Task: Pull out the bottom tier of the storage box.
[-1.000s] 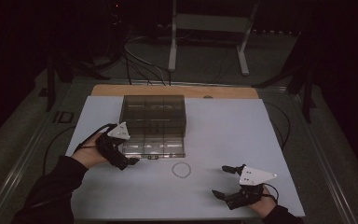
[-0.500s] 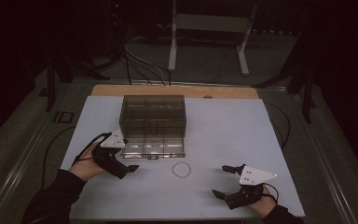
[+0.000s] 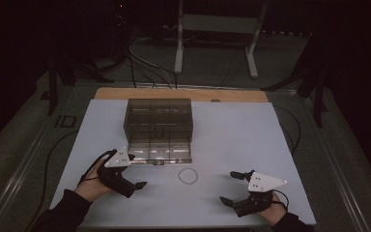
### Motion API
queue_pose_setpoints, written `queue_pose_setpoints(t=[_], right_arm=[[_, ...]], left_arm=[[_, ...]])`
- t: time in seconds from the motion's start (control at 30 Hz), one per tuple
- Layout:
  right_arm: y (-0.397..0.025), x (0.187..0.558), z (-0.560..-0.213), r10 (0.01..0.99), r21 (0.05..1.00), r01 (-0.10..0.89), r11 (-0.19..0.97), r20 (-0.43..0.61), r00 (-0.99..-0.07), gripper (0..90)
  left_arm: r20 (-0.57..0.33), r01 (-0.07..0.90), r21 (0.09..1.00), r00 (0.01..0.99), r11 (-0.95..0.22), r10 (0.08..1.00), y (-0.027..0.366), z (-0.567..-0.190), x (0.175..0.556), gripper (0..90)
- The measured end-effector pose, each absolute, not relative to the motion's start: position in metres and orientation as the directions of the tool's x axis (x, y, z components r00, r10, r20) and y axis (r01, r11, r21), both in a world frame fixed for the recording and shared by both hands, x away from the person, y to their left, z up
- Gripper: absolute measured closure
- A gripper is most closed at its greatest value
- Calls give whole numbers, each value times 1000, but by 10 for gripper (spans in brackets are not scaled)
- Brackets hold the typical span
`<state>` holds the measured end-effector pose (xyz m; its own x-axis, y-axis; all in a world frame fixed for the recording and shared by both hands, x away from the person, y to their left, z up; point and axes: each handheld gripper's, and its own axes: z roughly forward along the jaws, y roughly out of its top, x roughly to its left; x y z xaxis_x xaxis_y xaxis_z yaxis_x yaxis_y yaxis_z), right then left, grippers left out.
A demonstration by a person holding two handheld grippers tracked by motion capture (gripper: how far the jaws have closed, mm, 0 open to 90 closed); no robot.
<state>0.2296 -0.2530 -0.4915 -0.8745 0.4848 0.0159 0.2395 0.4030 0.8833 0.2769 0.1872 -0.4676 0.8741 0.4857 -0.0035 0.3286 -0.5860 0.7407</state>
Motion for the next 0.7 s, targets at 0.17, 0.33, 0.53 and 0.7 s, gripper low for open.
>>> queue_pose_setpoints(t=[0.17,0.33,0.53,0.7], right_arm=[[-253,230,-491,485,884,238,403,15,-875,99],[-253,230,-491,485,884,238,403,14,-875,98],[-253,230,-491,485,884,236,404,12,-874,99],[-253,230,-492,485,883,239,403,15,-874,99]], left_arm=[[-15,342,759,861,-554,509,190,-473,269,0],[-2,344,751,856,-564,518,190,-478,257,0],[-11,347,752,857,-561,516,192,-484,247,0],[-15,344,754,860,-559,510,196,-488,243,0]])
